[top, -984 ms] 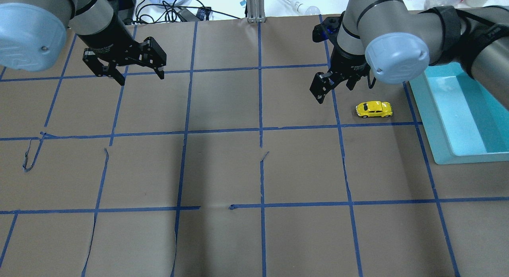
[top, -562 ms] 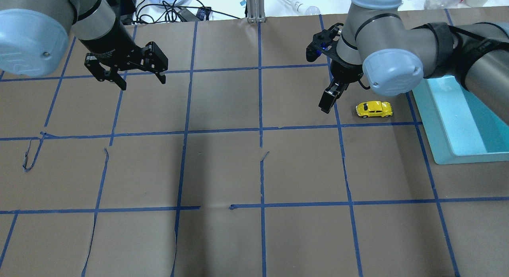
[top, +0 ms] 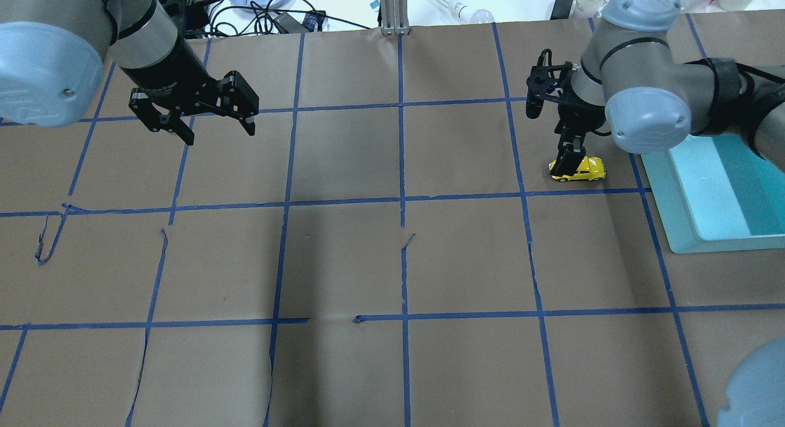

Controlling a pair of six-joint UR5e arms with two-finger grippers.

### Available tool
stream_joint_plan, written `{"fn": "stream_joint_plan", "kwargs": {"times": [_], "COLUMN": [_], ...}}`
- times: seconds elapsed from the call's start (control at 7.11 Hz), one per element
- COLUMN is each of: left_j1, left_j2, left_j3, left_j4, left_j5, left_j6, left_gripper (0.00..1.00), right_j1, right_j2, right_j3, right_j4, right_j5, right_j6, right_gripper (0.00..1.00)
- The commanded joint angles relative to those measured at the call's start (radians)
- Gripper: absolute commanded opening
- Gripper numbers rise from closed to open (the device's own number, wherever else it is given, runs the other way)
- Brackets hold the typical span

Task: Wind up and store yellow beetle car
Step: 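Close the right gripper on the yellow car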

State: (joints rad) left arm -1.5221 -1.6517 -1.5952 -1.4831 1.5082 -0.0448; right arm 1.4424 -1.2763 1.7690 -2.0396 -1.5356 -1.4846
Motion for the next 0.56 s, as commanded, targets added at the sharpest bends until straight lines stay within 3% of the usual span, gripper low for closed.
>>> {"fn": "stream_joint_plan", "kwargs": {"times": [0.0,0.42], "left_j1": [0.000,-0.001], "left_j2": [0.001,0.003], "left_j3": [-0.006,-0.005], "left_j4": [0.000,0.001], "left_j5": [0.010,0.030], "left_j6": [0.008,-0.004], "left_gripper": [1.00,1.00], "right_j1": [-0.071,-0.071], "right_j2": [0.063,0.129], "right_j3": [0.000,0.001], "right_j4": [-0.055,-0.170], "right_j5": [-0.003,-0.060], "right_j6": [-0.248,-0.315], "right_gripper": [1.00,1.00]}}
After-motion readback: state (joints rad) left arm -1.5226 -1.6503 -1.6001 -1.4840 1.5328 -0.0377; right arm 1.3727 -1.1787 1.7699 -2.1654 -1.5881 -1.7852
